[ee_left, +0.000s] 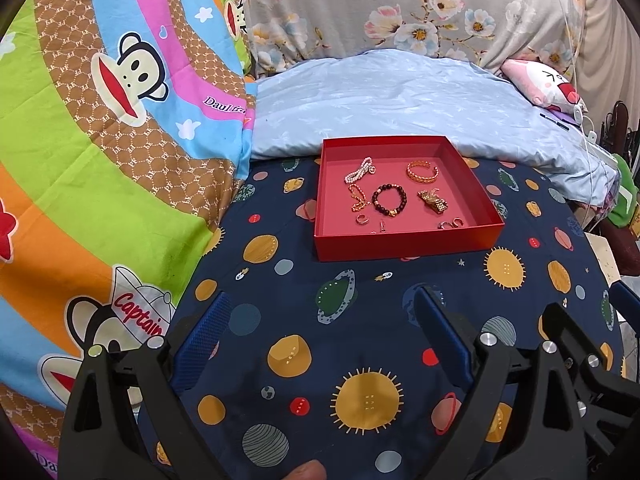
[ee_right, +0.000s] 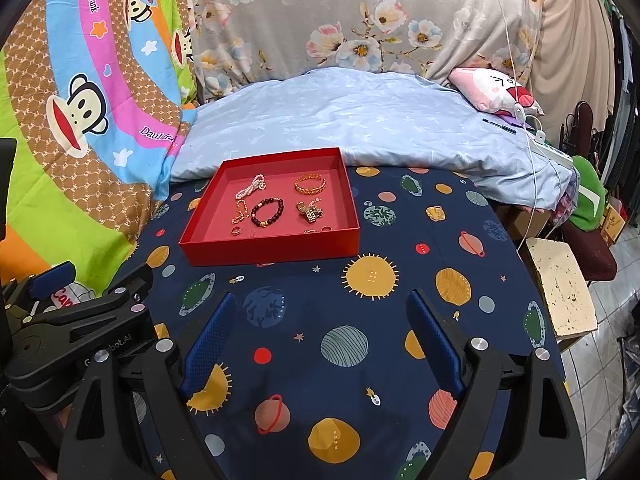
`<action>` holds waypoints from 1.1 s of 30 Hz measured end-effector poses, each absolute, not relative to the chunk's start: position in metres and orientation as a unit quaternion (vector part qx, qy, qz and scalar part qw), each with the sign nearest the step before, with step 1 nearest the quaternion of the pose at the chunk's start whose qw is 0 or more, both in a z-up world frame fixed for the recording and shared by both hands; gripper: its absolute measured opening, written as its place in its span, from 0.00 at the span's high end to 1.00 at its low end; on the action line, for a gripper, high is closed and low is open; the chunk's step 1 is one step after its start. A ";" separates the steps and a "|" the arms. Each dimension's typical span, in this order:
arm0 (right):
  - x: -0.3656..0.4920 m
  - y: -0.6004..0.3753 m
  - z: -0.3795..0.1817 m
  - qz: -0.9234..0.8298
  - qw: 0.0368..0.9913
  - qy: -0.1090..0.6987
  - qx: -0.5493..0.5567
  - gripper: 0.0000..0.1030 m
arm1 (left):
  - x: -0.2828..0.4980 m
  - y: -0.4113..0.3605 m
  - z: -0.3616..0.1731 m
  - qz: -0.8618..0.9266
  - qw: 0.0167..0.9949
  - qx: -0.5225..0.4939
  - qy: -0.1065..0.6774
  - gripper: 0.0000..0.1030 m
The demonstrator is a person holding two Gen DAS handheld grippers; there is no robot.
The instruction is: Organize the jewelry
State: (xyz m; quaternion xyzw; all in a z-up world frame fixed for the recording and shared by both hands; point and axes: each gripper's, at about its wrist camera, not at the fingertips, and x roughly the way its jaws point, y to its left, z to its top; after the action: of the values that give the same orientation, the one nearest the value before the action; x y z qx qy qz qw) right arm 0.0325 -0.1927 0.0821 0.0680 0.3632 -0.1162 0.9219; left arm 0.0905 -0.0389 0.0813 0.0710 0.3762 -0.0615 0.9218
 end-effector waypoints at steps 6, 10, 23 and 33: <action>0.032 -0.192 0.086 -0.119 0.921 0.363 0.069 0.17 | 0.090 -0.038 0.082 -0.061 0.921 0.073 0.377 0.12; 0.033 -0.192 0.088 -0.121 0.921 0.363 0.070 0.17 | 0.090 -0.038 0.081 -0.062 0.921 0.072 0.378 0.12; 0.033 -0.192 0.088 -0.121 0.922 0.362 0.071 0.17 | 0.091 -0.036 0.081 -0.061 0.921 0.071 0.378 0.12; 0.033 -0.191 0.087 -0.121 0.921 0.363 0.070 0.17 | 0.091 -0.035 0.079 -0.059 0.919 0.070 0.382 0.12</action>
State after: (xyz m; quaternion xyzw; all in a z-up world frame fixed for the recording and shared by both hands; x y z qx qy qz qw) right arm 0.0329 -0.1912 0.0871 0.0699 0.3629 -0.1215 0.9212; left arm 0.0909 -0.0350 0.0788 0.0699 0.3823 -0.0594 0.9195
